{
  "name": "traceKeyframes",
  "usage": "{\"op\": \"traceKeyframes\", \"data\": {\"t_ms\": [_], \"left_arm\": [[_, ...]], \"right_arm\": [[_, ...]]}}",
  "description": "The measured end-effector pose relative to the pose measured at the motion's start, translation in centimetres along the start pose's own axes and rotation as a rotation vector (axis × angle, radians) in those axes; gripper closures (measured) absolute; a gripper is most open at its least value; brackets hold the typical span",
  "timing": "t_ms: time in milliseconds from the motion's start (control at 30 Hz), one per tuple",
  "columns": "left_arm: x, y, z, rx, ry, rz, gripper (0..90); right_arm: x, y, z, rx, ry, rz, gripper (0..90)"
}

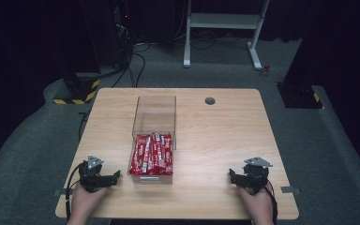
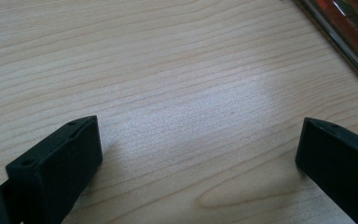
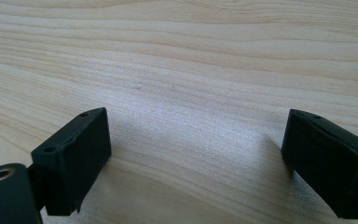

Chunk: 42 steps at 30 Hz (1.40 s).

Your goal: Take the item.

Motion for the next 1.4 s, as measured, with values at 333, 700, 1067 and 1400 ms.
{"op": "traceKeyframes", "data": {"t_ms": [333,700,1067,1400], "left_arm": [[0.0,-0.2,0.4,-0.001,-0.002,0.001,0.8],[-0.2,0.2,-0.2,-0.011,-0.022,-0.013,4.2],[-0.2,0.2,-0.2,-0.011,-0.025,-0.017,4.6],[-0.3,0.2,-0.2,-0.005,-0.026,-0.010,3.9]], "right_arm": [[0.0,0.1,-0.1,0.003,0.006,0.008,7.9],[0.3,0.2,0.1,0.004,0.061,0.026,12.2],[2.0,1.2,1.0,-0.048,0.123,0.060,12.8],[3.9,2.3,2.1,-0.078,0.153,0.102,13.7]]}}
Point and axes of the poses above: each handheld gripper's, and its own axes: y roughly backward along the jaws, z roughly out of its top, x roughly to its left, the point moved 4 cm from there along -y, roughly forward along the jaws, and after that the axes turned 15 degrees about x, right-handed, at the moved point
